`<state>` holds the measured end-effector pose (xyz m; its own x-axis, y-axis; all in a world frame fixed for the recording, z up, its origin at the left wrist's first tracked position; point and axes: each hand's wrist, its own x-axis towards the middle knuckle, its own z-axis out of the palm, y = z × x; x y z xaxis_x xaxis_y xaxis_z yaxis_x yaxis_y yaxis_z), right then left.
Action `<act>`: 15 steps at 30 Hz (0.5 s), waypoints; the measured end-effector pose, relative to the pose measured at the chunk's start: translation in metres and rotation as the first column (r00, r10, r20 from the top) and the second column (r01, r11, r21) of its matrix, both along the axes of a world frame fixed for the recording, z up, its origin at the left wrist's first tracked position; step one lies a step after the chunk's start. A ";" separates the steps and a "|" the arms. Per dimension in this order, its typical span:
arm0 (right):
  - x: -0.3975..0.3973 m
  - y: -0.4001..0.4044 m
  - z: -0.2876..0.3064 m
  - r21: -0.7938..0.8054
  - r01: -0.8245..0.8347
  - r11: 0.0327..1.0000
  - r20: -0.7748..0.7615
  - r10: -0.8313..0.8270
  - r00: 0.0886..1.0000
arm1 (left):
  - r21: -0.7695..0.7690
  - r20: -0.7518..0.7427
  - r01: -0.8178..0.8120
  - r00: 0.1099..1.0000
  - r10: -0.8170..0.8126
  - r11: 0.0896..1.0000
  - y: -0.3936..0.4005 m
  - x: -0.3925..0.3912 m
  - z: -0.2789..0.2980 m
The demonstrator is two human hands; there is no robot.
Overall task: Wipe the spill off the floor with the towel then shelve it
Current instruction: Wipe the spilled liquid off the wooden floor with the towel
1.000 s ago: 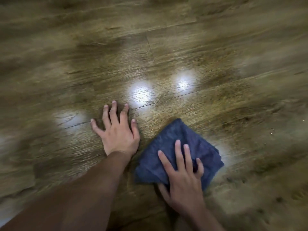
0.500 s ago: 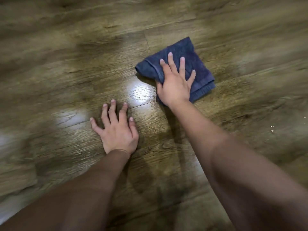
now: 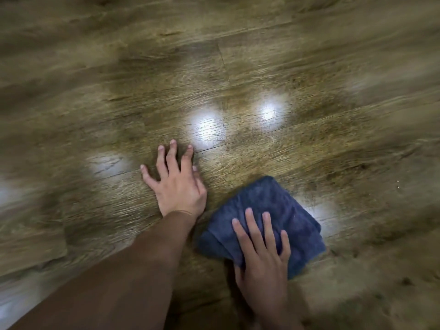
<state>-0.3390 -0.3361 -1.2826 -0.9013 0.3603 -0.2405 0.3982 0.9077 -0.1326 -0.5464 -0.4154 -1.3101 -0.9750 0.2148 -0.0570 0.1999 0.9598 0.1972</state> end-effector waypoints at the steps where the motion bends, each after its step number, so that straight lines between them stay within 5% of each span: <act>1: -0.005 0.001 -0.001 0.000 0.006 1.000 0.002 -0.006 1.000 | 0.000 -0.005 0.001 1.000 -0.001 1.000 -0.001 0.000 0.000; 11: -0.183 0.066 0.000 -0.055 0.246 0.968 -0.058 -0.249 0.967 | 0.005 0.022 0.011 1.000 -0.012 1.000 -0.001 0.002 0.002; 15: -0.267 0.105 0.000 -0.152 0.217 0.964 0.001 -0.219 0.976 | 0.022 0.030 0.011 0.999 -0.012 1.000 0.000 0.002 0.003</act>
